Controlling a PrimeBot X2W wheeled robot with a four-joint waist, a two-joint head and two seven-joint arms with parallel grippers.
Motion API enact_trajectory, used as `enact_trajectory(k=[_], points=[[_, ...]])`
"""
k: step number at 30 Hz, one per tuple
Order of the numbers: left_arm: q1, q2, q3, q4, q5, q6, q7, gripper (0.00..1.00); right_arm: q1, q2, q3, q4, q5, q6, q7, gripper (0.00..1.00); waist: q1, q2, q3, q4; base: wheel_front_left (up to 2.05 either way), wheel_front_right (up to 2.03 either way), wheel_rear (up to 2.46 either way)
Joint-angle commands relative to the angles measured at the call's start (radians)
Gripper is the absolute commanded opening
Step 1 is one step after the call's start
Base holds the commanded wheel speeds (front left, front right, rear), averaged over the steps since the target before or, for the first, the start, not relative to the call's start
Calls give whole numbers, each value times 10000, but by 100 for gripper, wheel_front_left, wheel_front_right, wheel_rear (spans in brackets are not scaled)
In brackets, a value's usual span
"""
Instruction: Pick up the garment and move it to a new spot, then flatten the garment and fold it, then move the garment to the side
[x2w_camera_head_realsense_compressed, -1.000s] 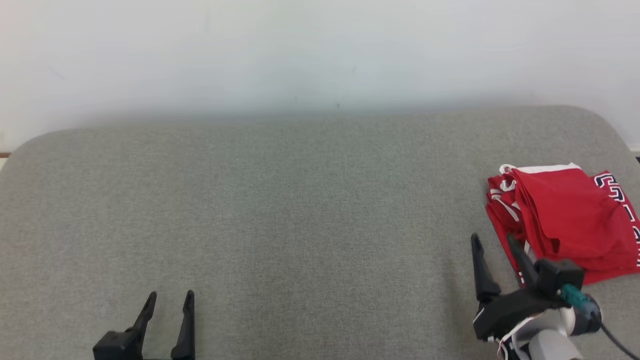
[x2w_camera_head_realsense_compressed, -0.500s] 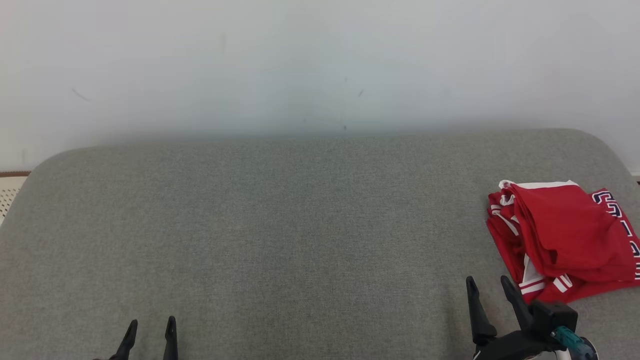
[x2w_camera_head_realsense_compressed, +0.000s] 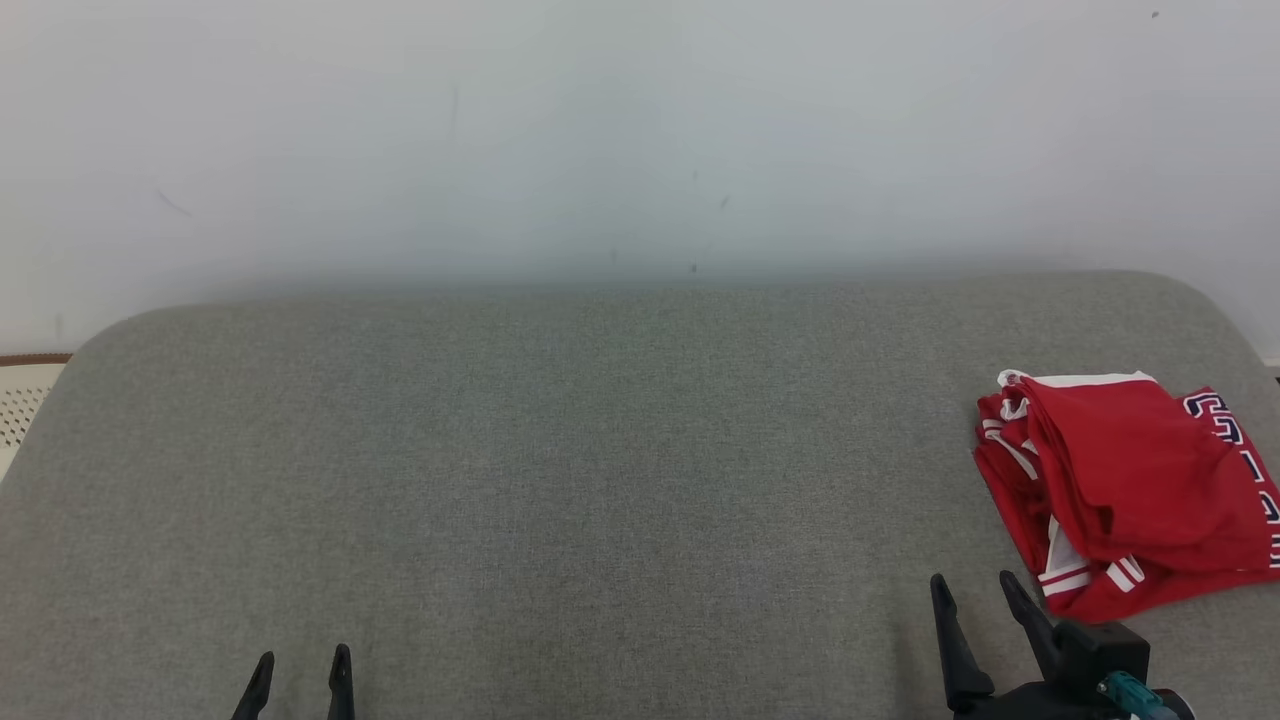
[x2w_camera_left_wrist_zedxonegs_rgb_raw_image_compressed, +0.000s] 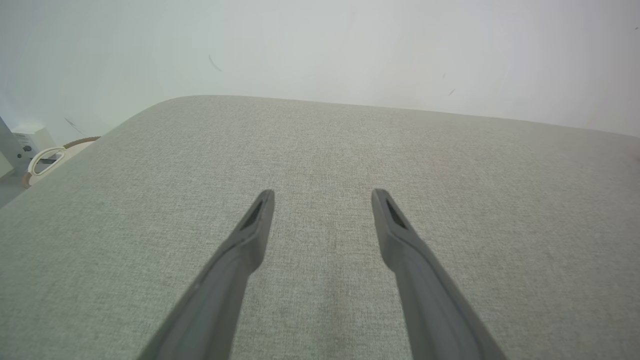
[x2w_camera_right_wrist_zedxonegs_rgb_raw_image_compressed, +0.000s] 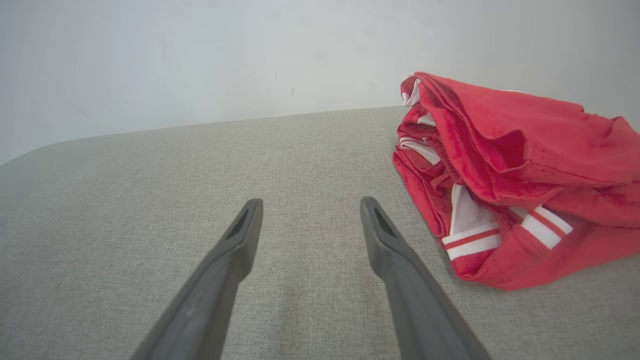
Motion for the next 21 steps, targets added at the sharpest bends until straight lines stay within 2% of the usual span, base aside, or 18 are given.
enact_trajectory(k=[1, 10, 21], points=[[164, 11, 11, 30, -3, -4, -2, 100, 64, -9, -29, -24, -156, -10, 0, 100, 0, 0, -15, -5, 0, 0, 0], [218, 11, -25, -2, -17, 12, -2, 100, 192, 241, -431, 114, -742, -10, 0, 100, 0, 0, -52, 11, 0, 0, 0], [130, -4, -109, -8, -59, 63, 2, 100, 52, 246, -399, 9, -786, 0, 0, 100, 0, 0, -15, 10, 0, 0, 0]])
